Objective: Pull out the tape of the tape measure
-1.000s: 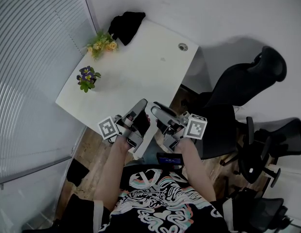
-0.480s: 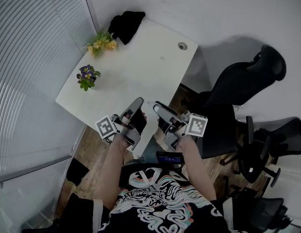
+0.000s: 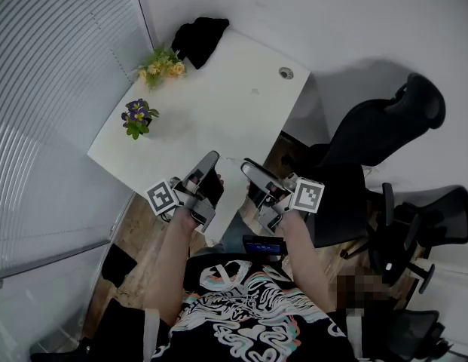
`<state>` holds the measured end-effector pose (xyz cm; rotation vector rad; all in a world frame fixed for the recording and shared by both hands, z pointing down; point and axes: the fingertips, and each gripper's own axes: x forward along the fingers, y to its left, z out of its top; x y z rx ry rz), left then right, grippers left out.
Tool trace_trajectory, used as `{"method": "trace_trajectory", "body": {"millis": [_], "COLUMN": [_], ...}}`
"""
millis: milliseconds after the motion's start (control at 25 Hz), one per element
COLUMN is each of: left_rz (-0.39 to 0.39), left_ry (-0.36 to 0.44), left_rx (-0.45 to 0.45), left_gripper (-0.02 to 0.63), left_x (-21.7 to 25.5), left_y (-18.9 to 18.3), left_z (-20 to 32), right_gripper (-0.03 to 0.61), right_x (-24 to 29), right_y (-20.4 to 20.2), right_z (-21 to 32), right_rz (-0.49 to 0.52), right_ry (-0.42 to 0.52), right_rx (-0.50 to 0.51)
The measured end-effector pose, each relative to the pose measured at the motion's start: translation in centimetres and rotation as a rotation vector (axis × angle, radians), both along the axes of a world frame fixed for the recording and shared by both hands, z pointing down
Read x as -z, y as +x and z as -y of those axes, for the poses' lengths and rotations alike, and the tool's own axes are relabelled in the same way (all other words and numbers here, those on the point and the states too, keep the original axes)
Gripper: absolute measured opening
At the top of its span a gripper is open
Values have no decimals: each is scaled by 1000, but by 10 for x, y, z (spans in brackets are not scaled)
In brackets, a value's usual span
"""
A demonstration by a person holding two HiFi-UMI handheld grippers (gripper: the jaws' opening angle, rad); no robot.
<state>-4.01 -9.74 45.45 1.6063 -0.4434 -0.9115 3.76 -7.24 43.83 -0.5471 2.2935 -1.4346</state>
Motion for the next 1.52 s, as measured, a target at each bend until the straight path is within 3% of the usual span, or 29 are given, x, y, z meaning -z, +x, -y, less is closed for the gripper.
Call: {"method": "trace_trajectory", "body": {"millis": [720,1200,1520], "left_rz": [57,39,58], "left_ry": [-4,-41,-53], "left_rx": [-13,95,111], "left_gripper": [2,3,3], "left_x": [-8,-16,-20], "left_y": [-3,-38,-44], "left_z": [0,7,5], "right_gripper": [221,221,221], "right_x": [-11,-23,-23], "right_y": [-3,16,19], "right_z": [-5,-3,-5], "right_rz": [-32,-34,-39], "right_ry": [-27,-62,-57], "right_rx": [32,-7,7]}}
